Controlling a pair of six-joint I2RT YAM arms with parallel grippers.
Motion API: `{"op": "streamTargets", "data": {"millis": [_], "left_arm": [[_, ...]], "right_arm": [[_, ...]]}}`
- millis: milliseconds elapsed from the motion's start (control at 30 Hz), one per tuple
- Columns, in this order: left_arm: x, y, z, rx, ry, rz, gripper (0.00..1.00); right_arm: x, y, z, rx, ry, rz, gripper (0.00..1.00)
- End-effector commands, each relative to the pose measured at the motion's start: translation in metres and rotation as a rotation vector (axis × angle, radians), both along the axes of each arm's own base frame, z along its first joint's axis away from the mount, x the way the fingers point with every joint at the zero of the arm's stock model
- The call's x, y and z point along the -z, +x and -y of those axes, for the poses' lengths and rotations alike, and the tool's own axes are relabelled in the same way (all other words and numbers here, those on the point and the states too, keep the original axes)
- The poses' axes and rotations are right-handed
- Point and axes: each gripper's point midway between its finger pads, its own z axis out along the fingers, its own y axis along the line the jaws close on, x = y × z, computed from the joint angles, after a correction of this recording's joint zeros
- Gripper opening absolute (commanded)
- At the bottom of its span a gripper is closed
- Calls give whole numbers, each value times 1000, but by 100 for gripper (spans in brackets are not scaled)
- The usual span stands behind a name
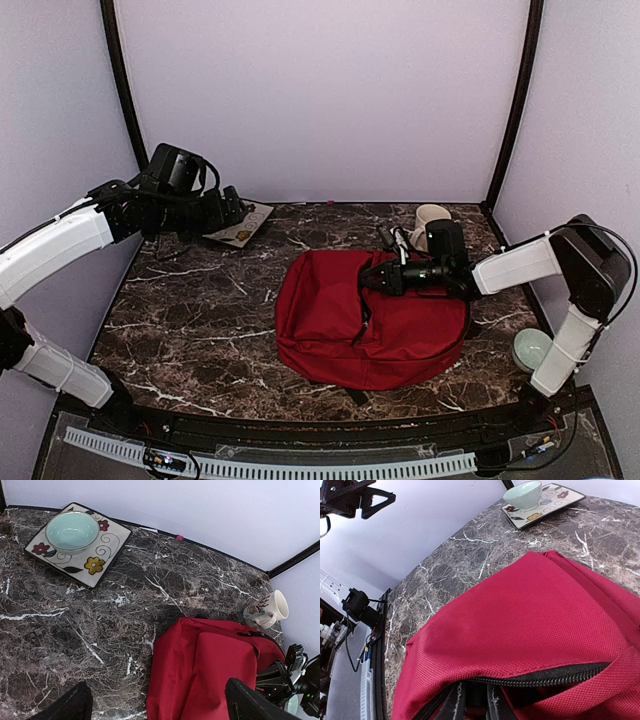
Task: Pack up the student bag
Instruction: Place the pen in the lower front pocket of the bag, then grab the student bag from the lower front pocket.
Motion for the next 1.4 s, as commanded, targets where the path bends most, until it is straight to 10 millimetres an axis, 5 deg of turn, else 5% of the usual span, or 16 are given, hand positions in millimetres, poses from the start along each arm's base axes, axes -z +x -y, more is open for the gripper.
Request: {"op": "streamTargets", "data": {"millis": [0,200,467,567,733,900,1200,1367], "left_arm": [[-3,5,8,71,32,30,95],[6,5,2,74,102,15,94],[7,2,12,186,146,33,93],[4,-7,29,285,108,17,85],[-3,-38,72,448,222,87,85],[23,-74,113,609,282,52,85],[39,-131,189,880,414,87,83],[75,-153,219,1013,508,-12,76]], "right_arm": [[-24,1,-5,-38,32,46,24],[-22,1,7,8,-86,14,41],[-37,-20,38,82,-172,47,46],[-42,-29,49,113,-186,53,47],[-45,-43,68,177,-200,49,48],[-48,-59,86,237,-188,54,49],[-49,-80,106,311,-145,42,51],[-49,-85,111,332,-136,18,51]]}}
